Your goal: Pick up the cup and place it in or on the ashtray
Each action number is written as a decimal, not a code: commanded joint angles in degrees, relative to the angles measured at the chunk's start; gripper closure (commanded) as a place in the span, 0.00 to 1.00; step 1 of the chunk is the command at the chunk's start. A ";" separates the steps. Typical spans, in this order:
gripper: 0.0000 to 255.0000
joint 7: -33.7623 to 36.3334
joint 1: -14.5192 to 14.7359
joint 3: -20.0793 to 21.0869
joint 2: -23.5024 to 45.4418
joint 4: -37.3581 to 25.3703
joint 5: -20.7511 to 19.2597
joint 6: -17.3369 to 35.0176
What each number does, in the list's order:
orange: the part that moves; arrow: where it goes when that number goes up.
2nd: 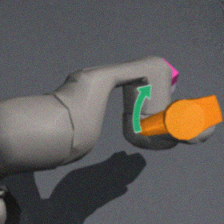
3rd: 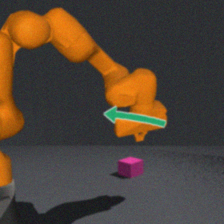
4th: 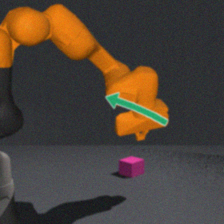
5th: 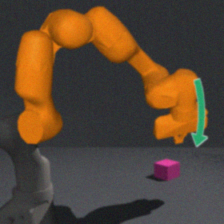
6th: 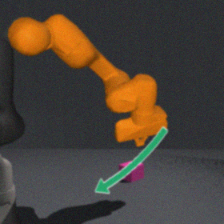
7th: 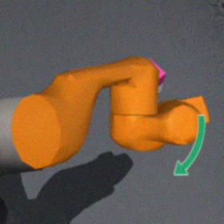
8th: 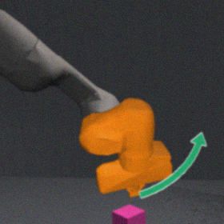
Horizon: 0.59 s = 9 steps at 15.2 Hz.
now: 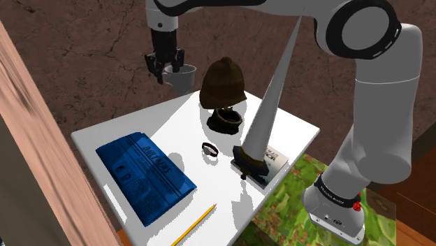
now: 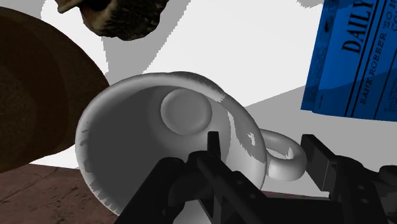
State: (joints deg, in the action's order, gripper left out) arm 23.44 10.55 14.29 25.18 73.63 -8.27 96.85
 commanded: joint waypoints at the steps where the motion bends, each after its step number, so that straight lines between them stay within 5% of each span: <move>1: 1.00 -0.97 -1.60 0.07 -4.98 6.71 1.04 1.93; 9: 1.00 -7.29 -6.62 -1.50 -24.19 30.22 5.64 7.07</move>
State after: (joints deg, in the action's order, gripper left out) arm 17.14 4.46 13.12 3.21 101.47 -3.15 103.64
